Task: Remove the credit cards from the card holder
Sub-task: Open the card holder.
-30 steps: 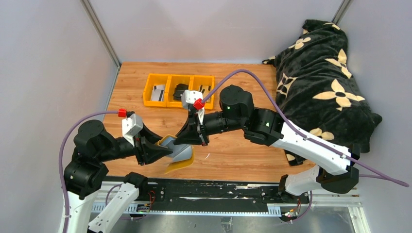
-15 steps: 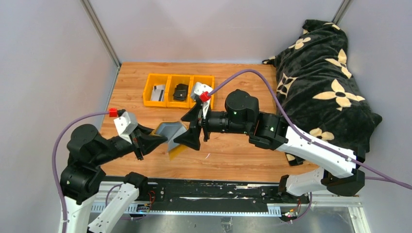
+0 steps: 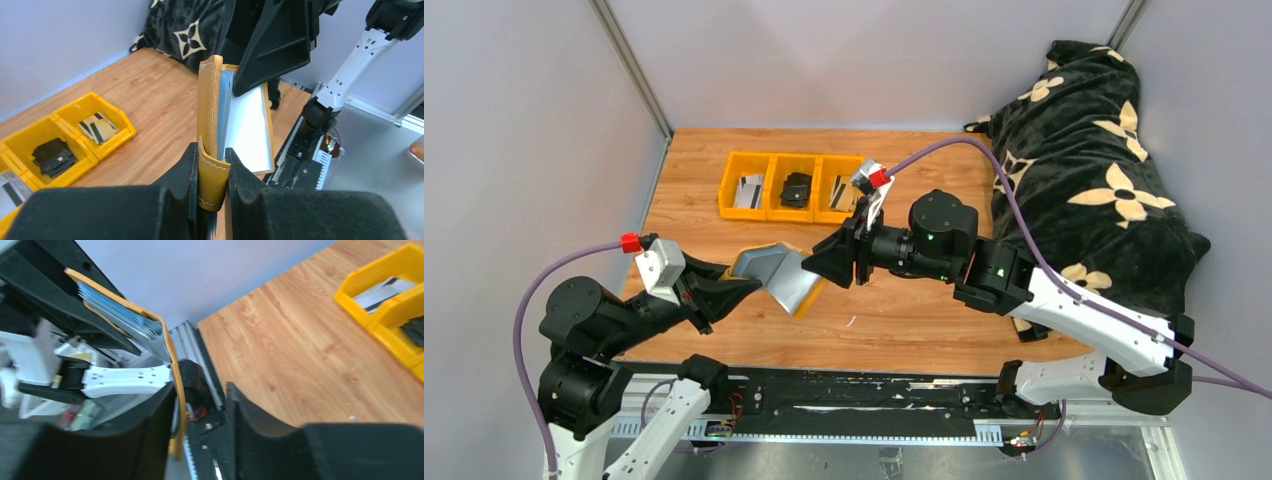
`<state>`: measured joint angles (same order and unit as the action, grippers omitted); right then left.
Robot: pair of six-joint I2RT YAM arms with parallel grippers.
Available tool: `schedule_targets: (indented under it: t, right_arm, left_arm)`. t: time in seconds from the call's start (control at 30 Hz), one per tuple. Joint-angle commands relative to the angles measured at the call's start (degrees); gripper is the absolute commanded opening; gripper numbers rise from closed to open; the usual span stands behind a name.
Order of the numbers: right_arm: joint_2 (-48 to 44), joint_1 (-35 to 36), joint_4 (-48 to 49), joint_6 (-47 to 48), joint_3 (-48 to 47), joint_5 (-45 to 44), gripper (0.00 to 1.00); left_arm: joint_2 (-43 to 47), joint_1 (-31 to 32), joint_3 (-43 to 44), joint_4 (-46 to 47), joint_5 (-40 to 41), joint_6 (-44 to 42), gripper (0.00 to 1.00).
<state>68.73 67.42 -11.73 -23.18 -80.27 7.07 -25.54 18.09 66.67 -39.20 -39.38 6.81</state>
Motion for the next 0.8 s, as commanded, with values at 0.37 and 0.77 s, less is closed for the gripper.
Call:
schedule_targets:
  t: [0.37,0.77]
  right_arm:
    - [0.74,-2.64,2.42,-0.38,-0.96,30.12,0.18]
    - [-6.58,-2.65,7.48,-1.40,4.59,34.04,0.00]
  left_arm:
    - [-6.54,-0.07,0.72,9.66,-16.32,23.58,0.00]
    - [-9.09,-0.07,0.71,6.86,-16.43,21.98,0.35]
